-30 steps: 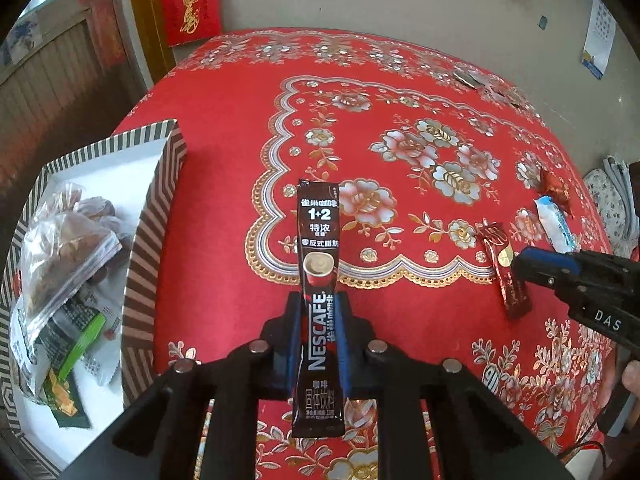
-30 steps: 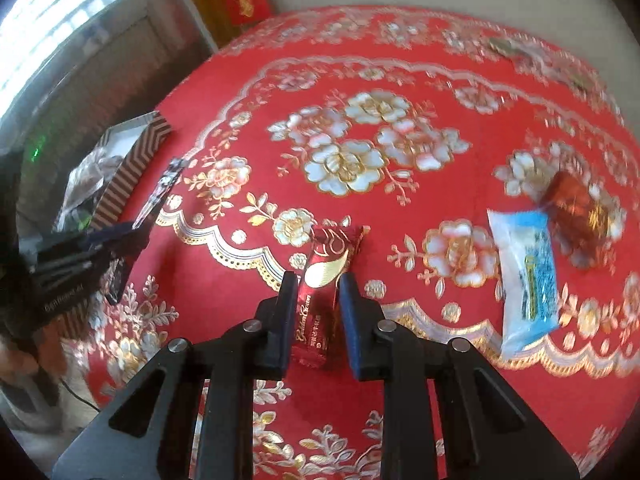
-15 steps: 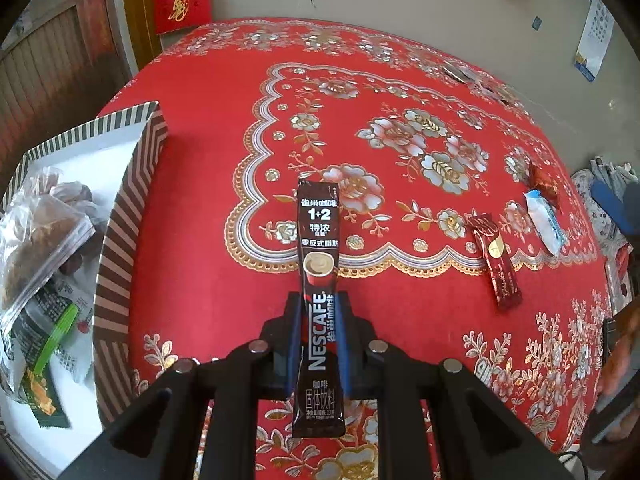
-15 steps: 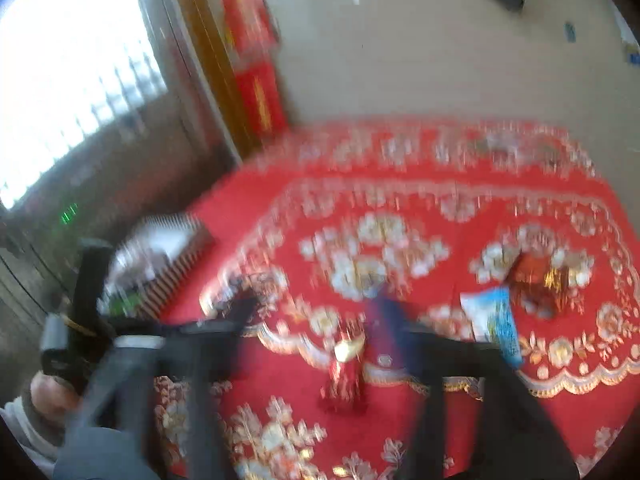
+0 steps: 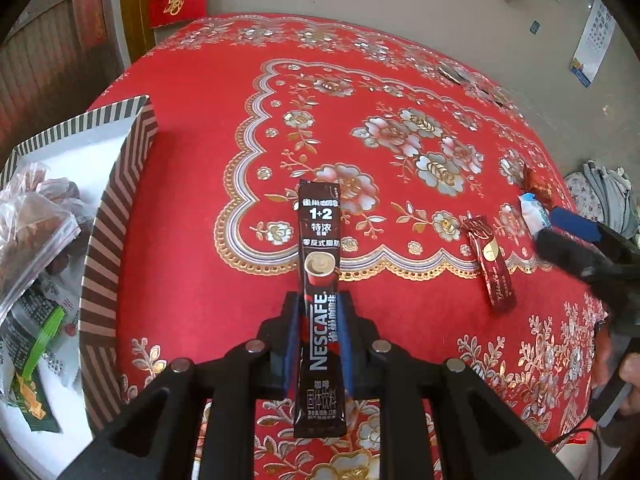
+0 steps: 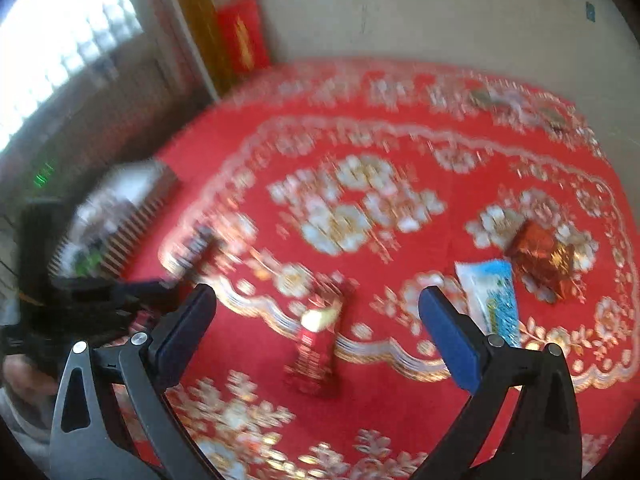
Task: Organize snacks
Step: 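Carry the coffee stick and chocolate bar over the white tray with both grippers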
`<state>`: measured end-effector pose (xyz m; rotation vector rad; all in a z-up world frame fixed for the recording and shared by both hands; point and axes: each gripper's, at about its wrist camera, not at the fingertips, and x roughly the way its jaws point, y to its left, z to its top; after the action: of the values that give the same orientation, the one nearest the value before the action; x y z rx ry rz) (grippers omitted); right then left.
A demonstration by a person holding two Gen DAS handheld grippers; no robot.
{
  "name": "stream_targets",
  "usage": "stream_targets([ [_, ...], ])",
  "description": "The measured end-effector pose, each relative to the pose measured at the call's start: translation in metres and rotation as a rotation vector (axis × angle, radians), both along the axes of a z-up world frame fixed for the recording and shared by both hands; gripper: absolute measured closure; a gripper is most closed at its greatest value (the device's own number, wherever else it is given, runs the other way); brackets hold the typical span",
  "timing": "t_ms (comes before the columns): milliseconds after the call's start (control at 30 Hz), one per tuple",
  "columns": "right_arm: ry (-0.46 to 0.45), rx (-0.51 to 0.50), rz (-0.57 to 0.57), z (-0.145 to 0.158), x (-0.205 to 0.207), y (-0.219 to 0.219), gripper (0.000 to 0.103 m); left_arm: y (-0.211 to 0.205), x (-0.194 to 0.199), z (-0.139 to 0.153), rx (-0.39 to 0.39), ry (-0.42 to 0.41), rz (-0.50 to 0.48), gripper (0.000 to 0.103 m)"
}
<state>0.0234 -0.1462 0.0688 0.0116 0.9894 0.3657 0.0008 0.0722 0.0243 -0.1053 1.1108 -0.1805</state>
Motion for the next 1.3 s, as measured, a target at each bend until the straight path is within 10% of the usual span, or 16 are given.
stream_targets([
  [200,0.091,-0.169,0.084,-0.024,0.009,0.019,0.052,-0.001,0.002,0.0,-0.002,0.007,0.001,0.078],
  [400,0.14,-0.238,0.12,-0.037,0.012,0.031,0.056,-0.007,0.005,-0.001,0.033,0.009,-0.007,0.078],
  [500,0.145,-0.263,0.142,-0.042,0.011,0.036,0.077,-0.014,0.004,-0.002,0.075,-0.002,-0.028,0.08],
  [1300,0.002,-0.07,0.238,0.011,-0.023,0.086,0.079,0.042,-0.032,0.045,0.092,-0.13,0.062,0.087],
])
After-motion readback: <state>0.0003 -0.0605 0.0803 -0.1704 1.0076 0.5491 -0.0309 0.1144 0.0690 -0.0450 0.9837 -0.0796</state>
